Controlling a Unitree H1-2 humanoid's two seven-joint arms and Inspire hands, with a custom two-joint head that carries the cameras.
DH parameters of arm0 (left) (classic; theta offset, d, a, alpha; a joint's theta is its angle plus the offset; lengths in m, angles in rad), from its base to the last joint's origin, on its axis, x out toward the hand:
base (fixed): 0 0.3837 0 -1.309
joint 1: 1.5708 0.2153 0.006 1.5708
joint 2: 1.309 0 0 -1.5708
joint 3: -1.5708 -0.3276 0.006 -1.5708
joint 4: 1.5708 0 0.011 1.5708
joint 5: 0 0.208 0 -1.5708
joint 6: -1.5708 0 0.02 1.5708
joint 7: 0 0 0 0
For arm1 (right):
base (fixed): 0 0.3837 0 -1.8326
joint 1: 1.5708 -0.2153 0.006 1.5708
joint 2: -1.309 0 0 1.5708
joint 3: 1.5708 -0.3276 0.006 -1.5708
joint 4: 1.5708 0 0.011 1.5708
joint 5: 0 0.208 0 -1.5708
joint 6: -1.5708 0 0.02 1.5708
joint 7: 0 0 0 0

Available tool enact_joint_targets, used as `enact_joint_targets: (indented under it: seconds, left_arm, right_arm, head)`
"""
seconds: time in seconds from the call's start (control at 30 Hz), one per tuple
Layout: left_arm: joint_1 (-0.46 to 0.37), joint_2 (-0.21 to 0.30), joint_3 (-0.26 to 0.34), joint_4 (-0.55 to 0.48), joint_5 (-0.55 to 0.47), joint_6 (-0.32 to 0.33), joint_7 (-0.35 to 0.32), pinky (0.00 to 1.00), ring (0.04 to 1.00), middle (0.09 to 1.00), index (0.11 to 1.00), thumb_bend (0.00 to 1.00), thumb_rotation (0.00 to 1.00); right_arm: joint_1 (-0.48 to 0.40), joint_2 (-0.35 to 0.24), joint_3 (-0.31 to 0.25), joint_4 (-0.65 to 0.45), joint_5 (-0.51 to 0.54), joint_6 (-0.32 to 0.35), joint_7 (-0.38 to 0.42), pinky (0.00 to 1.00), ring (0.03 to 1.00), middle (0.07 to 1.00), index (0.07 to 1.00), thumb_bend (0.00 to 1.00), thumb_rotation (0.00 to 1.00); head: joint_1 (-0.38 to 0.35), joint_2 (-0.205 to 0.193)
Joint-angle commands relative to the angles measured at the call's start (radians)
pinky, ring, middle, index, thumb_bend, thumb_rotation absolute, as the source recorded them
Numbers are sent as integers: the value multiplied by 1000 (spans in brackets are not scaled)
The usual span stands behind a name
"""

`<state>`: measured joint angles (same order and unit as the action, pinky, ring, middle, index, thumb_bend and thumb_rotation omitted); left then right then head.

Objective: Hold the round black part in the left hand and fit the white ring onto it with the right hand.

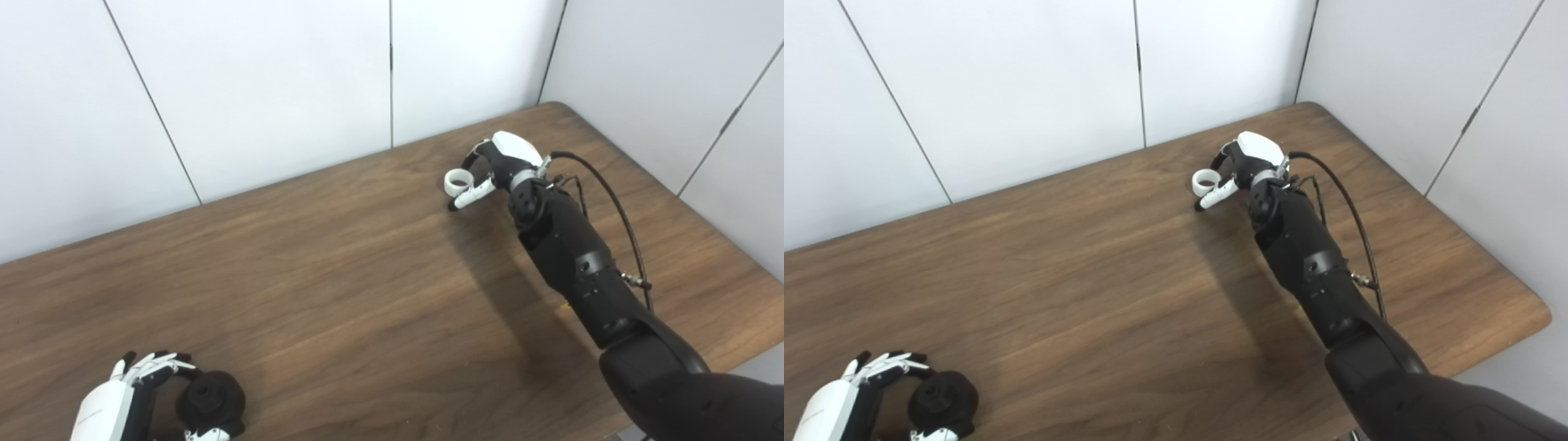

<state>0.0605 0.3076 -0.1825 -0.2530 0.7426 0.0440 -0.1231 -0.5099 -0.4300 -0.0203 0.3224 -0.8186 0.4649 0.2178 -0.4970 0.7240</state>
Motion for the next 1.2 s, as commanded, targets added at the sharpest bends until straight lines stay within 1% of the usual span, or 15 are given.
enact_joint_targets:
  seconds: [0.0, 0.17, 0.4, 0.67, 0.7, 0.73, 0.77, 0.87, 1.17]
  left_arm:
    - [4, 20, 5, -18, 16, 4, -2, 1000, 875, 775, 484, 523, 52]
    - [6, 19, 6, -23, 14, 3, -3, 1000, 875, 775, 484, 523, 51]
    - [8, 18, 5, -28, 18, 6, -5, 1000, 876, 772, 485, 523, 52]
    - [10, 16, 4, -26, 18, -1, -1, 1000, 875, 774, 484, 523, 52]
    - [10, 16, 4, -28, 18, 0, -2, 1000, 876, 773, 484, 524, 52]
    - [10, 16, 4, -28, 18, 0, -2, 1000, 876, 773, 484, 524, 52]
    - [10, 15, 4, -30, 17, 4, -5, 1000, 877, 773, 484, 524, 52]
    - [10, 14, 5, -32, 18, 7, -6, 1000, 879, 775, 484, 523, 52]
    - [11, 16, 4, -29, 26, 0, 1, 1000, 874, 773, 484, 524, 53]
  right_arm:
    - [-42, -9, -14, -19, -24, 5, 5, 1000, 1000, 940, 674, 838, 285]
    - [-39, -4, -18, -26, -30, 5, 14, 1000, 1000, 940, 661, 822, 270]
    - [-36, -7, -1, -33, -12, 5, 2, 1000, 1000, 922, 644, 813, 256]
    - [-30, -15, 28, -33, 39, -2, -50, 1000, 994, 900, 587, 793, 212]
    - [-28, -16, 31, -33, 47, -5, -60, 1000, 993, 897, 539, 662, 179]
    - [-27, -18, 34, -33, 55, -7, -67, 1000, 991, 894, 514, 594, 161]
    - [-24, -18, 33, -32, 65, -14, -82, 1000, 990, 892, 499, 552, 150]
    - [-18, -21, 38, -36, 88, -19, -112, 1000, 973, 863, 487, 525, 134]
    - [-4, -40, 61, -45, 120, -5, -124, 1000, 978, 853, 486, 520, 129]
  head:
    - [0, 1]
    - [6, 4]
    - [14, 8]
    - [17, 9]
    - [17, 9]
    - [17, 9]
    - [17, 10]
    - [19, 10]
    - [19, 10]
